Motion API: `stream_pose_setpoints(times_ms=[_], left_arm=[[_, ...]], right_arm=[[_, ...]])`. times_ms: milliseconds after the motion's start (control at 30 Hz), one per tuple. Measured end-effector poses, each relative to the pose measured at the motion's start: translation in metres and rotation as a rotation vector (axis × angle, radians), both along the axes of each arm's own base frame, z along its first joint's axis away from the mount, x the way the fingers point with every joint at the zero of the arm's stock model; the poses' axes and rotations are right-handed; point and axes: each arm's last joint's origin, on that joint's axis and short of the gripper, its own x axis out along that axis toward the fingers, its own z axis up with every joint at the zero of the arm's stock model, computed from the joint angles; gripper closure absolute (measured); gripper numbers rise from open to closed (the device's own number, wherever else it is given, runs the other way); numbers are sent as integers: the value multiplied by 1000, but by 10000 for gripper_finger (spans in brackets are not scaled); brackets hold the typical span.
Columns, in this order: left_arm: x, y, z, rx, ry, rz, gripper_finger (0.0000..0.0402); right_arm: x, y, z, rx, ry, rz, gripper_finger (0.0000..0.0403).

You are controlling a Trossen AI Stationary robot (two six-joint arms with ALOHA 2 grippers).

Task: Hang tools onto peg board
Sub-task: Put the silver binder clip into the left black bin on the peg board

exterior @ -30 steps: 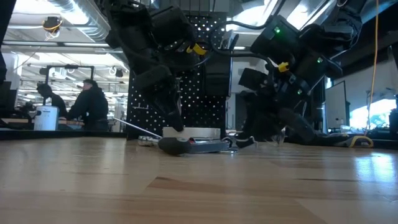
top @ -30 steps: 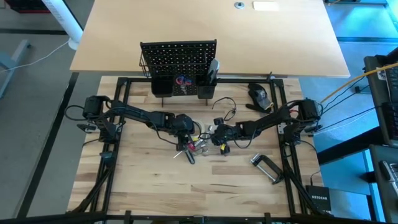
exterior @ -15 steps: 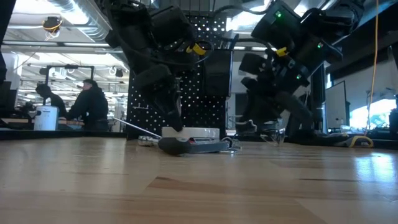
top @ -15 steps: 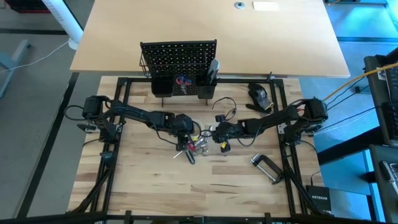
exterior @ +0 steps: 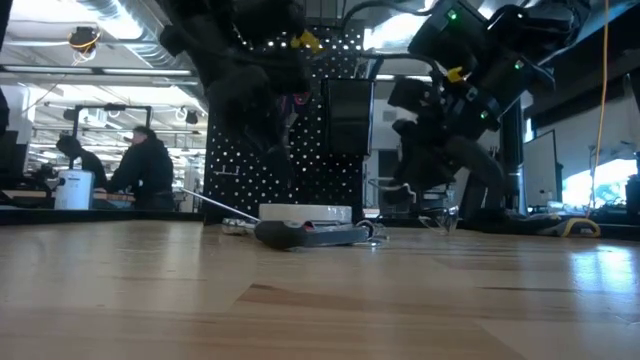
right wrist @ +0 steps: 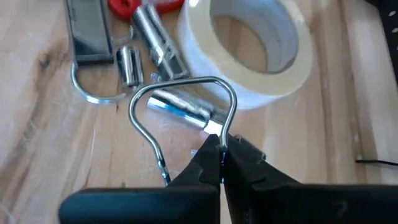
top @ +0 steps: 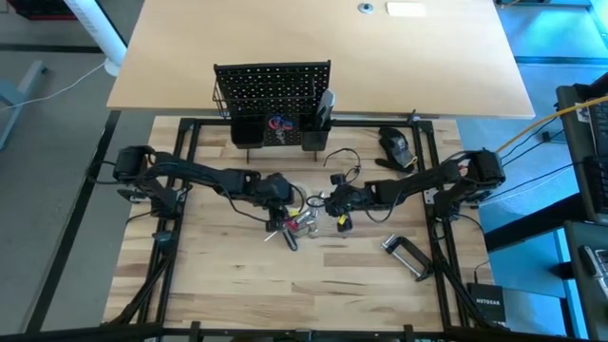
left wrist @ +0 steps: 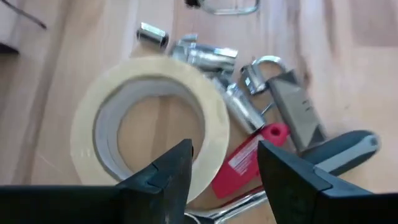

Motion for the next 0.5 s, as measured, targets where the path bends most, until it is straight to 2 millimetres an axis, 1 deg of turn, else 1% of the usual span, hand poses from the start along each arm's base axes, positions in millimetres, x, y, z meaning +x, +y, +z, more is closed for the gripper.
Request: stream_pose_setpoints(times_ms=[133,267,400,500], left_arm=[[-4,-4,17,8,-58,-13,231],[-7,-7,36,-2,-166,20,231],[0,-10,50,-81,-326,84,231],[9,-10,52,-160,-413,150,231]], right_arm=[[-4,0,15,23,-52,-24,399],[-8,-2,33,32,-136,-86,399],[-10,4,42,-47,-182,-148,400],[-10,12,45,-102,-219,-184,400]])
